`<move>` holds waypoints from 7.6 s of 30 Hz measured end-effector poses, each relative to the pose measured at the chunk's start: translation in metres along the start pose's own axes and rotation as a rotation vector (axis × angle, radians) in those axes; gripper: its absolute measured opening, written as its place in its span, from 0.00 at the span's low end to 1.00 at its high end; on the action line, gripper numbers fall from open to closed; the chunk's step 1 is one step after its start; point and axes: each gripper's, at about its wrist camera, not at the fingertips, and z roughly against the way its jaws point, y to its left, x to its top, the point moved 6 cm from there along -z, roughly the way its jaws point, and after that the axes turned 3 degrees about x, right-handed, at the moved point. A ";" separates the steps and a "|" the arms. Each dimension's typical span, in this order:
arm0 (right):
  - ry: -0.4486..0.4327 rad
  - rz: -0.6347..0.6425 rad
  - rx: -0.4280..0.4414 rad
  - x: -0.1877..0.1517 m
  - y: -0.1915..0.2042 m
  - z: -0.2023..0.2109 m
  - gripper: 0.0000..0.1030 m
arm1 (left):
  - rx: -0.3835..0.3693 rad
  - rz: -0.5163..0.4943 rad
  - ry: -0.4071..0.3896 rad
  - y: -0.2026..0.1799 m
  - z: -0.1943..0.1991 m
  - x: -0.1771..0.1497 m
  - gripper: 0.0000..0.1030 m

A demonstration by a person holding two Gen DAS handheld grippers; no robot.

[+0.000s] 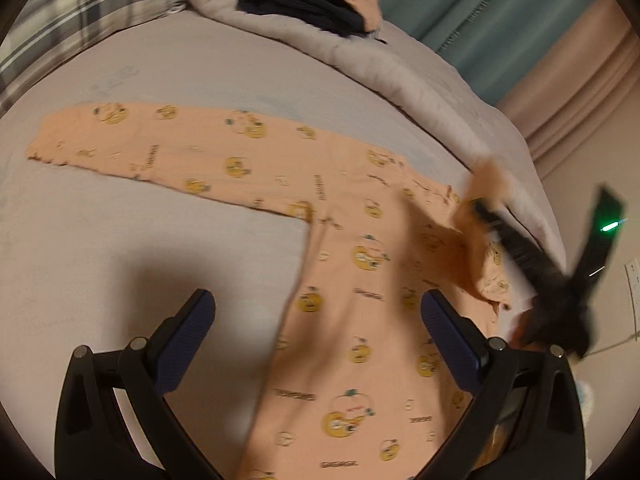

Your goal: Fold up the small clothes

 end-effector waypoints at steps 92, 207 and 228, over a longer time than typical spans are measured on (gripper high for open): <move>0.183 -0.178 0.184 -0.088 -0.063 0.031 0.44 | -0.012 0.601 -0.152 0.238 -0.035 0.087 0.62; 0.266 -0.356 0.020 -0.094 -0.165 -0.033 0.08 | 0.071 -0.272 0.081 0.021 -0.057 -0.022 0.61; 0.286 -0.510 0.150 -0.194 -0.151 0.122 0.45 | -0.025 -0.197 0.136 0.034 0.011 -0.121 0.61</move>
